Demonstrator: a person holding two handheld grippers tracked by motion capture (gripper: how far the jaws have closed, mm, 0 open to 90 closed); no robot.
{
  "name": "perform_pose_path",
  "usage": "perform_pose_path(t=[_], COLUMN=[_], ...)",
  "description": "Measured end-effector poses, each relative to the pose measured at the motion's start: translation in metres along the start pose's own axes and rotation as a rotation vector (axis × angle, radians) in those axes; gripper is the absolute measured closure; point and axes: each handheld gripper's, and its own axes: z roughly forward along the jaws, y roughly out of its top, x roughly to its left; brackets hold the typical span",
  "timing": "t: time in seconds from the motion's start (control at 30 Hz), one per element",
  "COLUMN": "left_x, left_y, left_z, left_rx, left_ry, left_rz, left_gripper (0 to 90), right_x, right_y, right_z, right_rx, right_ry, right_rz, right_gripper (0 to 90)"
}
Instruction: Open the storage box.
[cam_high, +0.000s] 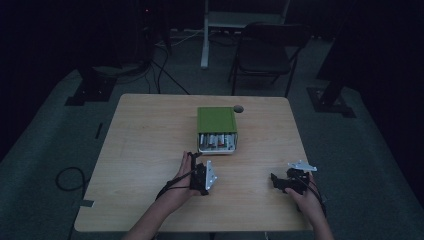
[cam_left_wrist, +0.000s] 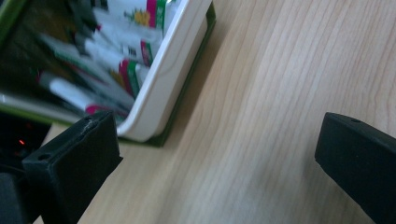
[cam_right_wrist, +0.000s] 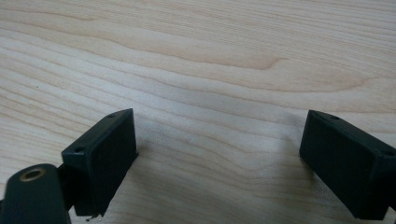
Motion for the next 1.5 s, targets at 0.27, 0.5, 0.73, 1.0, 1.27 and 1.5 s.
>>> perform_pose_path(t=[0.27, 0.5, 0.73, 1.0, 1.27, 1.5], left_x=[-0.001, -0.004, -0.003, -0.002, 0.000, -0.003], left_y=[0.010, 0.017, 0.026, 0.031, 0.035, 0.036], left_z=[0.007, 0.016, 0.024, 0.033, 0.037, 0.039], left_rx=[0.006, 0.006, -0.012, -0.031, 0.017, 0.032], left_ry=[0.050, 0.056, 0.077, 0.153, 0.199, 0.179], left_rz=[0.111, 0.203, 0.249, 0.301, 0.354, 0.377], left_gripper=[0.2, 0.3, 6.2, 25.0, 41.5, 60.5], right_x=[0.000, 0.000, 0.000, 0.000, 0.000, 0.000], right_y=[0.000, 0.000, 0.000, 0.000, 0.000, 0.000], right_z=[0.000, 0.000, 0.000, 0.000, 0.000, 0.000], right_rx=[0.000, 0.000, 0.000, 0.000, 0.000, 0.000], right_ry=[0.000, 0.000, 0.000, 0.000, 0.000, 0.000], right_rz=[-0.001, -0.001, 0.000, 0.000, 0.000, 0.001], right_gripper=[10.4, 10.4, 10.4, 10.4, 10.4, 10.4])
